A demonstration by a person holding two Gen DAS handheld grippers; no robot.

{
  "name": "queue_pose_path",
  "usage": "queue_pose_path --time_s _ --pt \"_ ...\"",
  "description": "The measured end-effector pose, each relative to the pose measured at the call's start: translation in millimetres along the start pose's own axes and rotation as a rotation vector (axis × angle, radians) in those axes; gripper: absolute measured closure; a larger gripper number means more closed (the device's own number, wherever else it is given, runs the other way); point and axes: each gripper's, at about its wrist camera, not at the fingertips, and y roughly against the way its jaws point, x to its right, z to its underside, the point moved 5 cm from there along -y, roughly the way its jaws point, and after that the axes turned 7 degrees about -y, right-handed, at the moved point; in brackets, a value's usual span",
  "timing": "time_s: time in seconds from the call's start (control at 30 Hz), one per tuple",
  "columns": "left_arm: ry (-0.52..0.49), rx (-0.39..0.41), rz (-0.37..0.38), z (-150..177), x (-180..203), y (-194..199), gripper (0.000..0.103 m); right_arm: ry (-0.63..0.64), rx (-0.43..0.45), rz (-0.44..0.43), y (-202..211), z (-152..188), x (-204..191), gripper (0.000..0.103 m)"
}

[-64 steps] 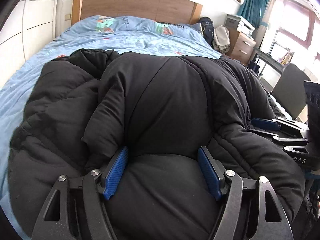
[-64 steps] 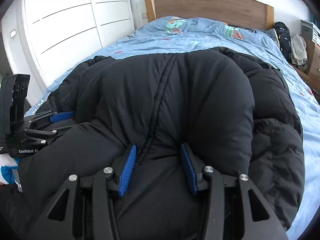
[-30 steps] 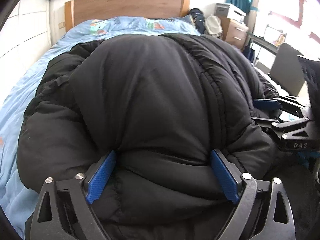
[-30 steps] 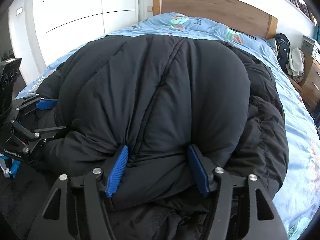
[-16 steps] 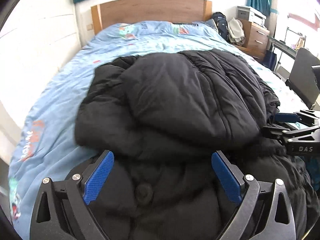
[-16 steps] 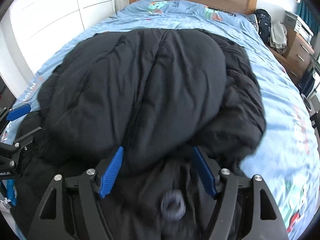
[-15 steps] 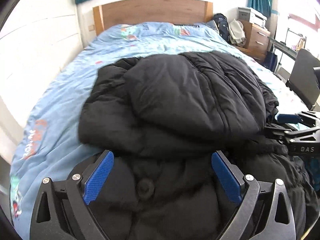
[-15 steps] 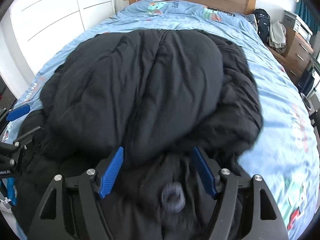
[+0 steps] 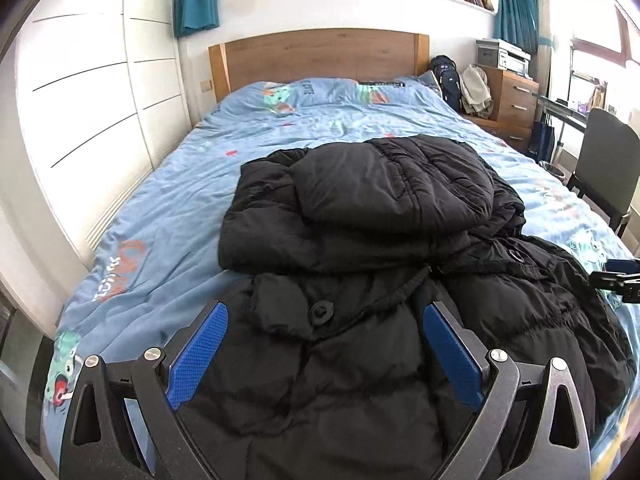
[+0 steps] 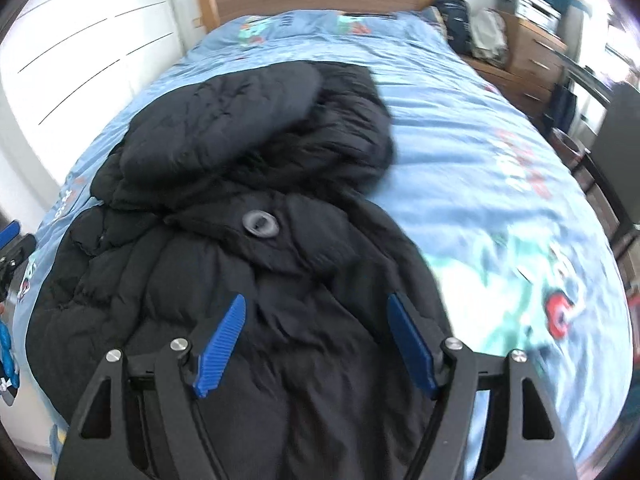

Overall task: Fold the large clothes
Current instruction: 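Release the jacket and move both grippers back from it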

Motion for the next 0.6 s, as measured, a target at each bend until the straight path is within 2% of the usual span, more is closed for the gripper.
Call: queue_pose_path --time_s 0.23,0.6 --pt "0.006 0.012 -0.024 18 -12 29 0.006 -0.077 0.014 0.062 32 26 45 0.028" --pt "0.045 -0.021 -0.09 50 -43 49 0.005 -0.156 0.013 0.09 59 56 90 0.028"
